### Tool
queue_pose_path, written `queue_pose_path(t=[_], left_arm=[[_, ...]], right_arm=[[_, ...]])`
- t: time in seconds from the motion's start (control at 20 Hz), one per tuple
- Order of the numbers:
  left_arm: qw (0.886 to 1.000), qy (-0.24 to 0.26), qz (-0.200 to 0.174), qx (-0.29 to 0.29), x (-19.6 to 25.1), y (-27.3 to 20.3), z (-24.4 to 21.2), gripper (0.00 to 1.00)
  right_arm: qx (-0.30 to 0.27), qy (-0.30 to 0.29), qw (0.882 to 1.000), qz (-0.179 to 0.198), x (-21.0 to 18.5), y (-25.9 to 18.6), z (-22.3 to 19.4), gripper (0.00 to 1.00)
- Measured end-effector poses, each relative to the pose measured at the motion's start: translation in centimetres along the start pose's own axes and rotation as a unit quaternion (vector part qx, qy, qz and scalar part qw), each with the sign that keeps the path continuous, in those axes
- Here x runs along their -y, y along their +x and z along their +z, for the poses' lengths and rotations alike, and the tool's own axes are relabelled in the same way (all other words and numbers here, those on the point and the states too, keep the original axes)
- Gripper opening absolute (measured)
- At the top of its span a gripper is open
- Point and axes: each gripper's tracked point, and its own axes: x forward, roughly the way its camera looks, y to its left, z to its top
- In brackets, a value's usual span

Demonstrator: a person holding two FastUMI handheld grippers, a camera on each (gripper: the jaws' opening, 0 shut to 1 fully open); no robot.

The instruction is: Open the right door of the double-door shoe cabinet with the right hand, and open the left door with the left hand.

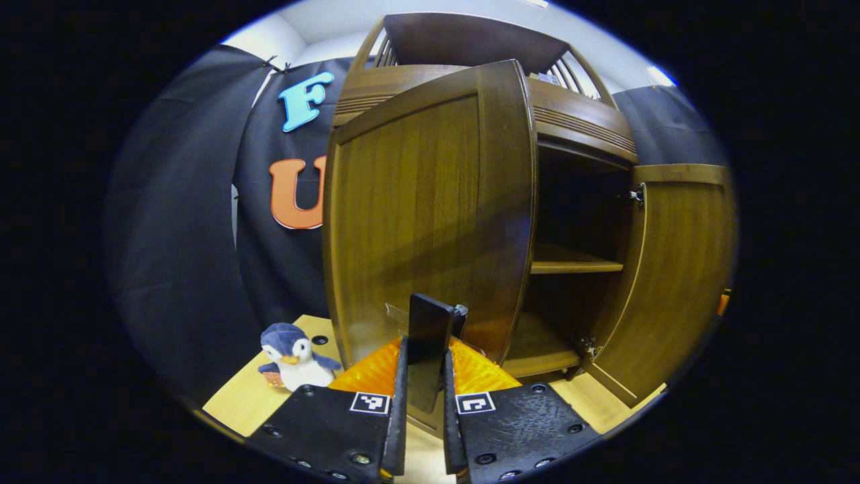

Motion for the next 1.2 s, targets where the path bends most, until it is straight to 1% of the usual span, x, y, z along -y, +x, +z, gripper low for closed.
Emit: queue_pose_path(t=[0.15,0.35,0.4,0.6,0.75,1.0,1.05,1.1,1.15,1.2], left_arm=[[1.0,0.001,0.015,0.0,-1.6,-1.1,-0.2,0.21],[0.999,-0.002,0.036,-0.002,-4.2,-2.7,-0.3,0.21],[0.999,-0.003,0.04,-0.003,-4.8,-3.0,-0.3,0.21],[0.999,0.008,0.042,-0.002,-6.3,-4.4,-0.2,0.21],[0.998,0.018,0.057,0.001,-8.1,-5.1,-0.1,0.21],[0.997,0.005,0.075,-0.01,-10.5,-5.6,-0.7,0.21],[0.997,0.005,0.081,-0.014,-11.3,-5.9,-0.9,0.2],[0.996,0.003,0.089,-0.016,-12.3,-6.2,-1.0,0.17],[0.996,0.0,0.092,-0.018,-12.9,-6.3,-1.2,0.15],[0.995,-0.004,0.096,-0.02,-13.5,-6.6,-1.2,0.14]], right_arm=[[-0.001,-0.003,1.0,0.018,-1.5,0.0,-0.3,0.43],[-0.001,-0.005,1.0,0.031,-2.7,0.5,-0.2,0.43],[-0.002,-0.005,0.999,0.033,-2.9,0.6,-0.2,0.45],[-0.001,-0.005,0.999,0.044,-4.6,1.1,0.1,0.46],[0.004,-0.009,0.999,0.051,-5.6,1.4,0.5,0.46],[0.007,-0.015,0.998,0.064,-7.3,1.5,0.8,0.46],[0.006,-0.017,0.998,0.067,-7.7,1.5,0.9,0.45],[0.007,-0.018,0.997,0.069,-7.9,1.5,0.9,0.46],[0.007,-0.019,0.997,0.072,-8.3,1.5,1.0,0.46],[0.007,-0.019,0.997,0.075,-8.6,1.6,1.1,0.46]])
